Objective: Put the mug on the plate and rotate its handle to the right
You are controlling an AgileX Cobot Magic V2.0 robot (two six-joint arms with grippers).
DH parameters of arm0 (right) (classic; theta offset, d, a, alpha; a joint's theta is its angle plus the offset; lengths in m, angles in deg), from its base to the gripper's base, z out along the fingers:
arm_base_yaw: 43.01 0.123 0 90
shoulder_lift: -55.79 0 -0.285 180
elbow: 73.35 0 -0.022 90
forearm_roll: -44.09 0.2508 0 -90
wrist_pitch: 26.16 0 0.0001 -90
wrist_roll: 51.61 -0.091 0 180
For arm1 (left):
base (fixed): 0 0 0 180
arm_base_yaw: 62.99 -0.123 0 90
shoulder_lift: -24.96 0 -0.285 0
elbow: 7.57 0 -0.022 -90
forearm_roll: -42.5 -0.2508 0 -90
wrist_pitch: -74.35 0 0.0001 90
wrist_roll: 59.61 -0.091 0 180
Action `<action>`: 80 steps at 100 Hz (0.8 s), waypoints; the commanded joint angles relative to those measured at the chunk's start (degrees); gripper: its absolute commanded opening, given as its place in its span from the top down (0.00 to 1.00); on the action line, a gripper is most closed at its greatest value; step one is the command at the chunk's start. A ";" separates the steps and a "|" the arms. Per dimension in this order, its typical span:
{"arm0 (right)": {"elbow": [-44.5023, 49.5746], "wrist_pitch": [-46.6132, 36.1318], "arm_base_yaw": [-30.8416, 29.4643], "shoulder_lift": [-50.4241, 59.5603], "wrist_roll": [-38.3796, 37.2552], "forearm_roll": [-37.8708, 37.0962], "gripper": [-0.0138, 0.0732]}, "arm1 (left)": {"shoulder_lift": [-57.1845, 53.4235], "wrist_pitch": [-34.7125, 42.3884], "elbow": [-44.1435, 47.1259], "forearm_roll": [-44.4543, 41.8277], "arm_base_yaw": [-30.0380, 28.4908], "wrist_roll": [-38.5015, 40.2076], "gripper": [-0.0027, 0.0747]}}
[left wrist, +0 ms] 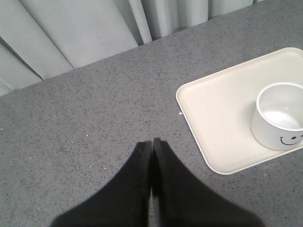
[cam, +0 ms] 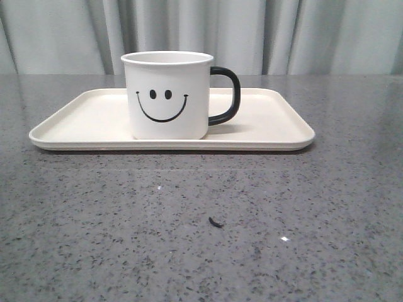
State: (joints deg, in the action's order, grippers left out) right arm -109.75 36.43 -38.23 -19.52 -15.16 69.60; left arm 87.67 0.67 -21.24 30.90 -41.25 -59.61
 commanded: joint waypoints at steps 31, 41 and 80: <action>26.50 -30.64 -7.65 20.74 -14.65 -3.93 0.91 | -0.39 1.27 -1.05 -0.20 0.19 0.40 0.99; 35.61 -35.95 -7.65 25.38 -16.67 -3.93 0.91 | -0.39 1.36 -1.05 -0.20 0.19 0.40 0.99; 63.45 -47.30 -7.65 39.71 -19.31 -3.93 0.91 | -8.21 7.16 10.32 -0.20 0.19 1.76 0.99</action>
State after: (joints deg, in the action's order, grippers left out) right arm -48.62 -3.56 -45.58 18.49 -34.23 65.67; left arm 81.33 2.07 -12.96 30.90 -41.25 -59.61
